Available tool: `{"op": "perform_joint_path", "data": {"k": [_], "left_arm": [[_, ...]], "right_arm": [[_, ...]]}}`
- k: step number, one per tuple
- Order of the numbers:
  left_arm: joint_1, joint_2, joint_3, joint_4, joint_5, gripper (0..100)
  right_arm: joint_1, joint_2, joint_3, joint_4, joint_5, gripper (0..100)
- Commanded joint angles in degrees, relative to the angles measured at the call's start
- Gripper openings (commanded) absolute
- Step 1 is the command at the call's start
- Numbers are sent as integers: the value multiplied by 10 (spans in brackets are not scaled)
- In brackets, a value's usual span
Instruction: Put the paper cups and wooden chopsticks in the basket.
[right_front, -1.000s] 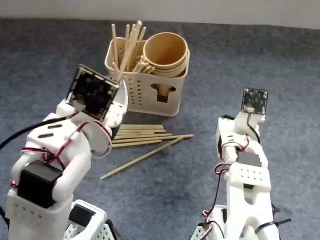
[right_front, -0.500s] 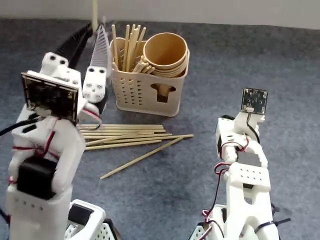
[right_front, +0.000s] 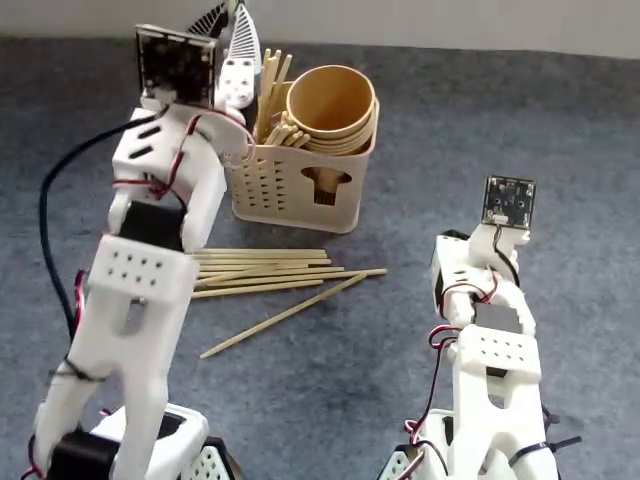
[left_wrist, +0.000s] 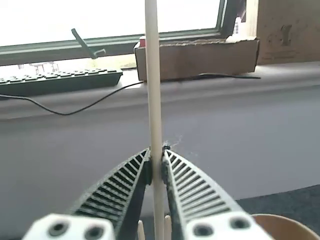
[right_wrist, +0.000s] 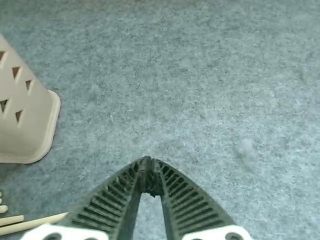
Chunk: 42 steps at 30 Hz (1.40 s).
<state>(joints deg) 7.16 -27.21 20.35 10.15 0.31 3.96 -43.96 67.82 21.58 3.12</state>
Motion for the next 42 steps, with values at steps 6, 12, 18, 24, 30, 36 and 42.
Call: {"op": "perform_joint_path", "data": {"k": [6,12,18,24,30,36,42], "left_arm": [[-25,67,-7,-25,5,7],[-25,69,-13,41,5,87],[-26,68,-82,222,2,94],[-26,68,-122,342,1,95],[-22,41,-134,435,-18,91],[43,-39,-133,568,-114,94],[114,-53,-107,701,-180,95]], "right_arm": [[-7,-7,-2,-14,6,10],[-7,-7,-2,-14,6,10],[-7,-7,-2,-14,6,10],[-7,-7,-2,-14,6,10],[-7,-7,-2,-14,6,10],[-7,-7,-2,-14,6,10],[-7,-7,-2,-14,6,10]]}}
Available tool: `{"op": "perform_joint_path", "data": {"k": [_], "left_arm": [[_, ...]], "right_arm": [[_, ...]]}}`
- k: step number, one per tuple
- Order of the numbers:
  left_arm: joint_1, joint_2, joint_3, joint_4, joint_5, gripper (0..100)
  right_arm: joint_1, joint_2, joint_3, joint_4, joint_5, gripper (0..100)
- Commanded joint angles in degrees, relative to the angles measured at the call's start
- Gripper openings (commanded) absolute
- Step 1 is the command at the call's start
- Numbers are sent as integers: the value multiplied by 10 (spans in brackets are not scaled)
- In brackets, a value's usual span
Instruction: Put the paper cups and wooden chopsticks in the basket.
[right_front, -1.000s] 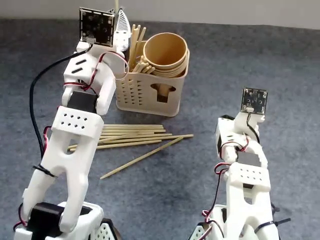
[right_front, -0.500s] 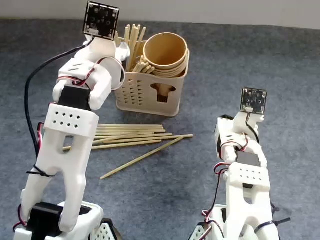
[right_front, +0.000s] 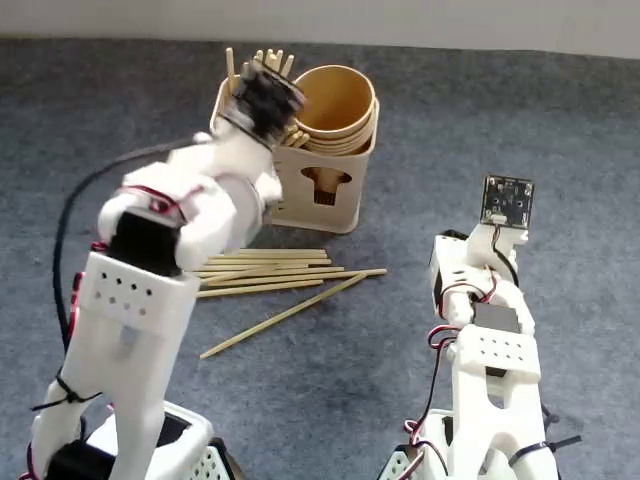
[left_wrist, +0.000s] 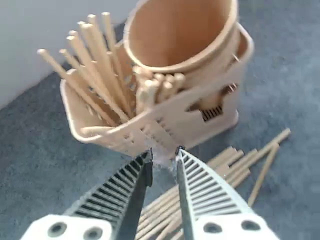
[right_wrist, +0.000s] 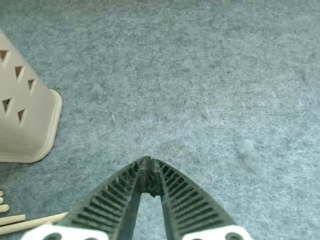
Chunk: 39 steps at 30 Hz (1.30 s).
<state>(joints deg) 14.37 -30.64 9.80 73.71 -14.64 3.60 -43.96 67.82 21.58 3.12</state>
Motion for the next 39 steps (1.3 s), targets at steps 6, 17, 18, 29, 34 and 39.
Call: {"op": "perform_joint_path", "data": {"k": [6,17,18,29,34,39], "left_arm": [[60,-17,135,32,-29,123],[95,-16,386,-167,-25,144],[95,-16,406,-185,-11,143],[92,-16,478,-288,46,143],[76,-15,477,-302,45,143],[77,-7,460,-301,20,143]], "right_arm": [[4,-10,-2,-14,6,10],[11,-9,-2,-14,5,10],[10,-9,-2,-14,5,10],[9,-8,-2,-14,5,10],[8,-8,-2,-14,5,10],[8,-8,-2,-14,5,10]]}}
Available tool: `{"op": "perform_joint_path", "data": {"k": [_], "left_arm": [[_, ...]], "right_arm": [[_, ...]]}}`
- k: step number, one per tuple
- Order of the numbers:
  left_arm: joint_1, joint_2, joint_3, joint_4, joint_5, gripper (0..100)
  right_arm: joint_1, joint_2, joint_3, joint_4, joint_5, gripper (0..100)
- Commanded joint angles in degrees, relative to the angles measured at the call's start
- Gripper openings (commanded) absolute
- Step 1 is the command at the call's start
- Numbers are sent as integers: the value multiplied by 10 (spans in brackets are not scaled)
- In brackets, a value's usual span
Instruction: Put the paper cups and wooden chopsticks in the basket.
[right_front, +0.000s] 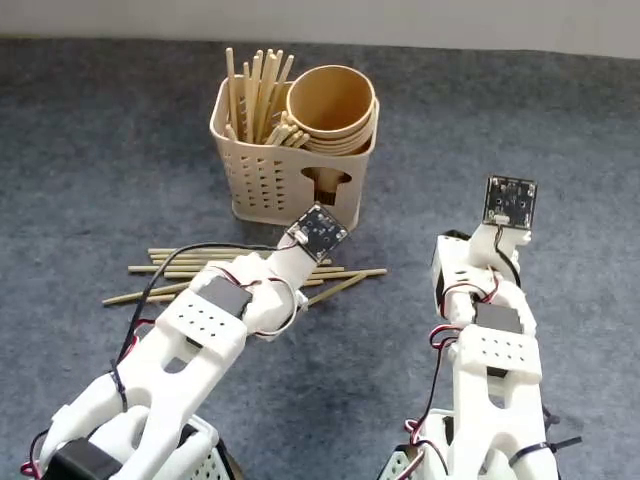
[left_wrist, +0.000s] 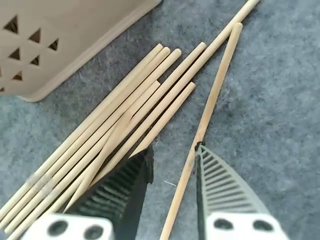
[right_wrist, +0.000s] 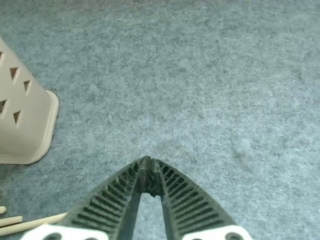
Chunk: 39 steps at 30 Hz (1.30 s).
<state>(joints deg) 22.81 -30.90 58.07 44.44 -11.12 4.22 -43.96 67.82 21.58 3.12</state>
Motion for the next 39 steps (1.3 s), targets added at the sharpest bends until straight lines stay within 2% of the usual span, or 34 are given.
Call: {"op": "perform_joint_path", "data": {"k": [1,9,17,26,30,34,39], "left_arm": [[-8,8,-31,-8,-17,144],[-9,175,-165,69,-31,147],[-22,250,-212,77,-49,144],[-21,374,-318,158,-51,143],[-21,427,-369,202,-46,82],[-17,426,-370,206,-45,3],[10,360,-320,206,-45,5]], "right_arm": [[2,-8,-2,-14,5,10],[2,-8,-2,-14,5,10],[2,-8,-2,-14,5,10],[2,-8,-2,-14,5,10],[2,-8,-2,-14,6,10],[2,-8,-2,-14,6,10],[2,-8,-2,-14,6,10]]}}
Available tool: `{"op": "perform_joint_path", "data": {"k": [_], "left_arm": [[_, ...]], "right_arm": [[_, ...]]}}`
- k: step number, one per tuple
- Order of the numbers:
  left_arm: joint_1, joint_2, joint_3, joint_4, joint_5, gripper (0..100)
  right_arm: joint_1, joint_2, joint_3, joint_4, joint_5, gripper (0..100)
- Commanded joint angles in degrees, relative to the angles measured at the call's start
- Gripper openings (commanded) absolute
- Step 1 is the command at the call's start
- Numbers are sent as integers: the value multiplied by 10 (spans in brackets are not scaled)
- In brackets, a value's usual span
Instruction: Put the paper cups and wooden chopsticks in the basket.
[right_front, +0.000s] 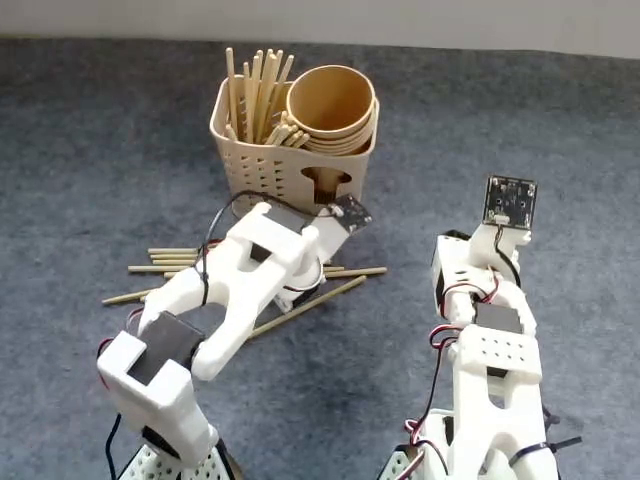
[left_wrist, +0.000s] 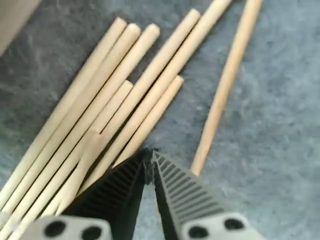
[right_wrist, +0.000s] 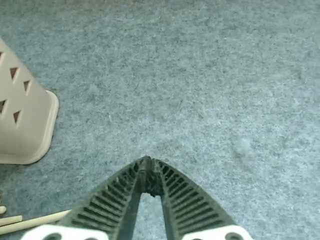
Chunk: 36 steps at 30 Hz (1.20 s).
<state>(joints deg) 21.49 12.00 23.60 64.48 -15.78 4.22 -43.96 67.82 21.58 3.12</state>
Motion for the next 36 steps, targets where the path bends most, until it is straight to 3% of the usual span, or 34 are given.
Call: {"op": "perform_joint_path", "data": {"k": [1,8,13,18,27,33,36], "left_arm": [[29,-95,38,5,2,5],[29,-264,116,6,3,5],[29,-301,131,5,3,34],[34,-269,141,1,33,169],[33,-152,129,-69,40,161],[29,-57,41,-25,68,152],[32,-29,17,-3,67,88]], "right_arm": [[2,-8,-2,-14,6,10],[2,-8,-2,-14,6,10],[2,-8,-2,-14,6,10],[2,-8,-2,-14,6,10],[2,-8,-2,-14,6,10],[2,-8,-3,-14,6,10],[2,-8,-3,-14,6,10]]}}
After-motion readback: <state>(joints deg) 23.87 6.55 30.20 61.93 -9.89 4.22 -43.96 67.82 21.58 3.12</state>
